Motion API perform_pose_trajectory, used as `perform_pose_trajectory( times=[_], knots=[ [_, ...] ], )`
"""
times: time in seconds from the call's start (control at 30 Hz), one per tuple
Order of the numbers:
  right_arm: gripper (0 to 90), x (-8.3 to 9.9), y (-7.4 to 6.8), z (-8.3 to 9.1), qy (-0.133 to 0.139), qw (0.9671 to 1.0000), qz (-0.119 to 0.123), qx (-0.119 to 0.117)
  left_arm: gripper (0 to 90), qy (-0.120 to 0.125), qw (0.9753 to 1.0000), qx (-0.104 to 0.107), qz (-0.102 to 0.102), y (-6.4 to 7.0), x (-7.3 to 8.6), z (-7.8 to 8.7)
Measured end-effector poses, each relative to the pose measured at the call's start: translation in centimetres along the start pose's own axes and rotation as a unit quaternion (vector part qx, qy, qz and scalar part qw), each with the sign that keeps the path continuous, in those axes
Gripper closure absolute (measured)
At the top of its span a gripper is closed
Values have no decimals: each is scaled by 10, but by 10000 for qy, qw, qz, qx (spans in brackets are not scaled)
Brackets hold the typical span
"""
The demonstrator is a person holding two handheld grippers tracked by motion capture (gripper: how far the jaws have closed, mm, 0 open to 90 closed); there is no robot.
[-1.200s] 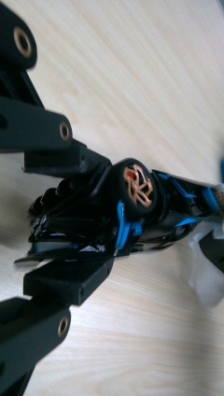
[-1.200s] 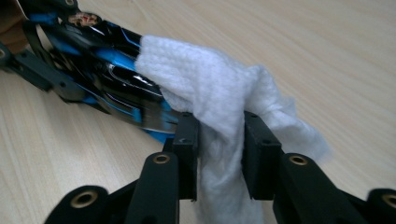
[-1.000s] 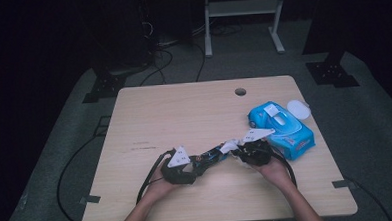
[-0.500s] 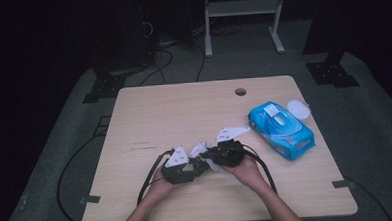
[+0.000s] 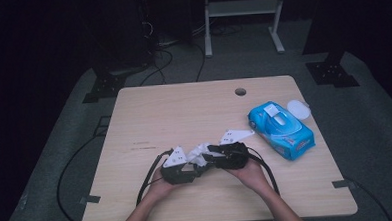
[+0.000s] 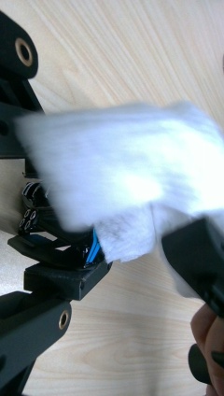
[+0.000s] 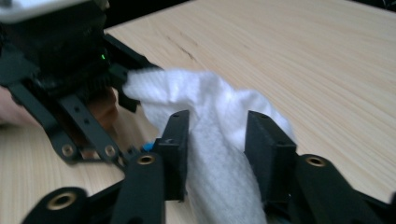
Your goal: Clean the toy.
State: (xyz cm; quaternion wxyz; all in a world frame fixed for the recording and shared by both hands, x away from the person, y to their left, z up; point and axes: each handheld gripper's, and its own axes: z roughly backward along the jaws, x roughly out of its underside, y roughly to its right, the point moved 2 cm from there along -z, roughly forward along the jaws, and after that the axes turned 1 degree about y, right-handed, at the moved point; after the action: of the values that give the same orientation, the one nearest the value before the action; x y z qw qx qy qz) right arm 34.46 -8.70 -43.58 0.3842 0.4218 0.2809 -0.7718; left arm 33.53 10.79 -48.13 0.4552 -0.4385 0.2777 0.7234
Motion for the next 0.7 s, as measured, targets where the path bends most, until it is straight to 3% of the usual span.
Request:
perform_pose_trajectory(
  times=[0.1, 0.17, 0.27, 0.33, 0.43, 0.47, 0.5, 0.57, 0.6, 0.63, 0.7],
  knots=[
    [712, -1, -12, -11, -64, 9996, 249, -97, 580, 6, 10000, 65, -48, 1, 0, 0],
    [814, 0, -16, -15, -77, 9991, 413, 72, 581, 3, 9999, 90, -67, 1, 0, 1],
    [861, 0, -8, -10, -137, 9993, 348, 89, 581, -1, 9999, 77, -105, 1, 0, 1],
    [864, 1, -3, -3, -237, 9982, 433, 349, 580, -8, 9999, 81, -116, 1, 0, 1],
    [864, 5, 11, 9, -335, 9969, 308, 643, 580, -14, 9999, 78, -140, 1, 0, 1],
    [864, 7, 13, 12, -318, 9972, 226, 641, 580, -5, 9999, 75, -143, 1, 0, 1],
    [865, 8, 15, 15, -287, 9979, 108, 574, 580, 16, 9999, 84, -121, 2, 0, 0],
    [866, 8, 10, 13, -303, 9983, 125, 482, 579, 50, 9999, 112, -65, 2, 1, -1],
    [866, 8, 4, 10, -237, 9993, 77, 261, 580, 61, 9999, 116, -67, 2, 1, -1],
    [866, 7, -3, 6, -204, 9997, 103, 80, 580, 61, 9999, 113, -57, 2, 1, -2],
    [866, 4, -18, -4, -204, 9990, 397, -48, 579, 44, 9999, 120, -58, 2, 1, -1]
  ],
)
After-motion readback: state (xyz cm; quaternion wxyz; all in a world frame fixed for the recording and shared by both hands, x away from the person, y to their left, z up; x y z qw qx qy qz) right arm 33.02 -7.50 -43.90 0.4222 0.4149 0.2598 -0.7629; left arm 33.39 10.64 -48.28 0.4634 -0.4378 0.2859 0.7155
